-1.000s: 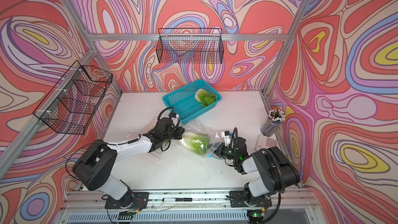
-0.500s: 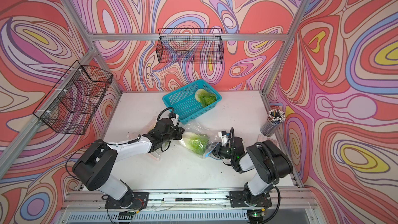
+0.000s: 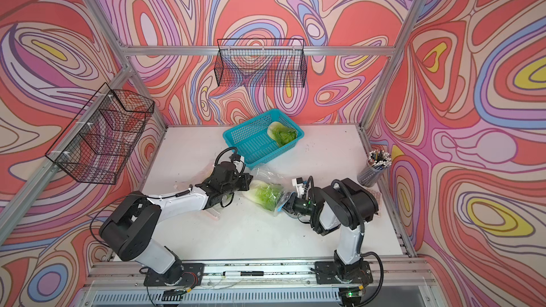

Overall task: Open the zip-top bag and take out the chinese cabbages
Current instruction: Pick up the Chinese cabbage from the zipper food storage bag.

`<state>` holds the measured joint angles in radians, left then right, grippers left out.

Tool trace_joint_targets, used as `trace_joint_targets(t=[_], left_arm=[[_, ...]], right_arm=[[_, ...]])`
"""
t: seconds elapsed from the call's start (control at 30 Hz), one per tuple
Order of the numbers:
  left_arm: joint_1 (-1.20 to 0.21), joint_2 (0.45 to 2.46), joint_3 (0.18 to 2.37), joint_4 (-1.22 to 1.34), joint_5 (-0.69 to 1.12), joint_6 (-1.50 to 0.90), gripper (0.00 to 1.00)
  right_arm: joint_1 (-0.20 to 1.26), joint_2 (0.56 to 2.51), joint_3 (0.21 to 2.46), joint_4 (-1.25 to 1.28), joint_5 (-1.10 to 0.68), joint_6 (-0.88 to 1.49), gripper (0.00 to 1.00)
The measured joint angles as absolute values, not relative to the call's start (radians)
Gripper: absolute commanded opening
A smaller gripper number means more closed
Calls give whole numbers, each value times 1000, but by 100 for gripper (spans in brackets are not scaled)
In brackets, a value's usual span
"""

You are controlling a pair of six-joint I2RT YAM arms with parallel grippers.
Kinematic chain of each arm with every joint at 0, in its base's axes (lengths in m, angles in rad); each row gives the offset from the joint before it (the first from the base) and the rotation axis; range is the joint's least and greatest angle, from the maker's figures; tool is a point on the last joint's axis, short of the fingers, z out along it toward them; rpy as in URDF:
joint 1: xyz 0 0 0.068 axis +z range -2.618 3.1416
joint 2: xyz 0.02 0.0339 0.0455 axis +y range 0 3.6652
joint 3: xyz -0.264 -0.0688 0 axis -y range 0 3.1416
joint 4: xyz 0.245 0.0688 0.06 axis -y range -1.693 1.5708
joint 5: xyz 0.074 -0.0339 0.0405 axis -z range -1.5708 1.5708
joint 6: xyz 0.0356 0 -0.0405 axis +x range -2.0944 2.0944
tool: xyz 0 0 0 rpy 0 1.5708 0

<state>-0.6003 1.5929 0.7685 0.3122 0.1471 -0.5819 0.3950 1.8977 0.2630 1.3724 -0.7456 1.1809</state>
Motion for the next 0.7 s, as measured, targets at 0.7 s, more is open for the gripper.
trace_joint_targets(t=[0.7], left_arm=[[-581,1591,767,269,124,-586,0]], right_arm=[[413,1810,282,1334,-725,1178,0]])
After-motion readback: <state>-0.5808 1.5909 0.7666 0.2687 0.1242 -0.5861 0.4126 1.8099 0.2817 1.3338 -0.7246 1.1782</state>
